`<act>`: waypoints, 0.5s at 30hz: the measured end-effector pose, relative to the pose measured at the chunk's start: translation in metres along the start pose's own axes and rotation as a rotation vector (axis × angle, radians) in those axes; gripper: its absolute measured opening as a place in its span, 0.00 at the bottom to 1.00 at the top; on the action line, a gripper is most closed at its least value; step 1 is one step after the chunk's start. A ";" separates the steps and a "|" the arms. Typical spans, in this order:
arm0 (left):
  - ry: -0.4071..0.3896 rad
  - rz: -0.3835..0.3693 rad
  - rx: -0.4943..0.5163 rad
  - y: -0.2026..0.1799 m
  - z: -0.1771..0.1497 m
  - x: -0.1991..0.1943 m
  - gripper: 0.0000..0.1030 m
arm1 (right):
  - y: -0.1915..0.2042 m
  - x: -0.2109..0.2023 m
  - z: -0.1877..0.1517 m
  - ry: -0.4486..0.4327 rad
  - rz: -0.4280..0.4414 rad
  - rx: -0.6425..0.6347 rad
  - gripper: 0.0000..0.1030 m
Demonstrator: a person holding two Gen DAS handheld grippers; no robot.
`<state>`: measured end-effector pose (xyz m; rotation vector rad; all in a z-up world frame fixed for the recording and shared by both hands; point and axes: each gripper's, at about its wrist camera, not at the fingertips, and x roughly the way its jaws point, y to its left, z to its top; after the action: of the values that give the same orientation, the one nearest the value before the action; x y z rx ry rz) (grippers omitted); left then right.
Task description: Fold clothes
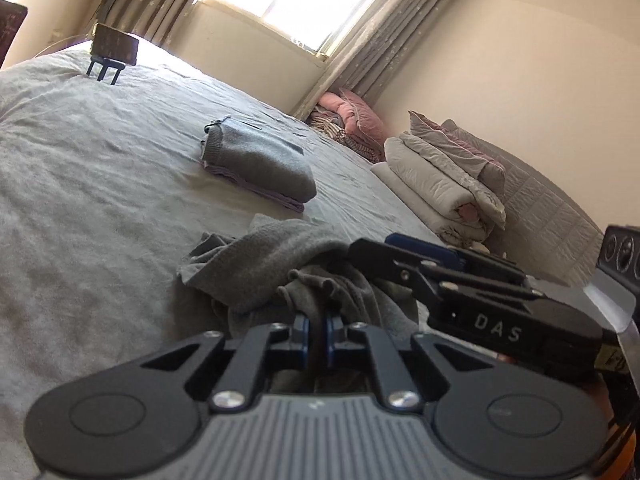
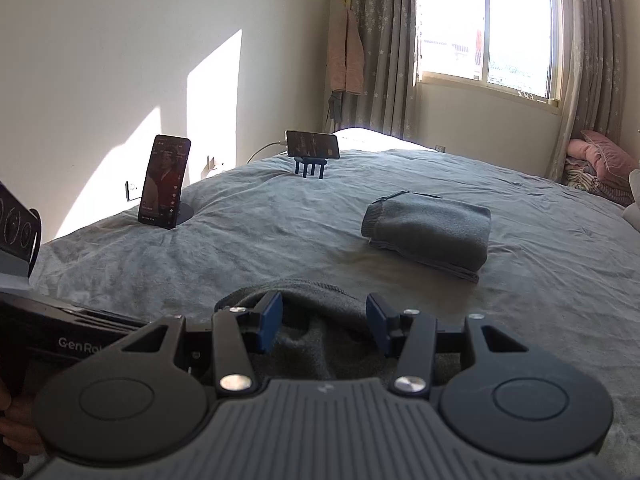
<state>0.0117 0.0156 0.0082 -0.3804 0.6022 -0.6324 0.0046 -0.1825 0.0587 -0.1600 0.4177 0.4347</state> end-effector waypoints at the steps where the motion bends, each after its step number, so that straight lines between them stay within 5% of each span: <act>1: 0.013 -0.003 0.042 -0.006 -0.003 -0.001 0.07 | 0.001 0.000 0.000 0.004 0.005 -0.013 0.49; 6: 0.051 0.003 0.200 -0.025 -0.011 -0.003 0.07 | 0.009 -0.003 0.000 0.044 0.037 -0.096 0.49; 15: 0.077 0.018 0.238 -0.027 -0.015 0.001 0.07 | 0.029 0.004 -0.006 0.106 0.100 -0.178 0.45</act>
<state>-0.0087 -0.0078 0.0103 -0.1287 0.5956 -0.6955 -0.0066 -0.1562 0.0500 -0.3370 0.4923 0.5634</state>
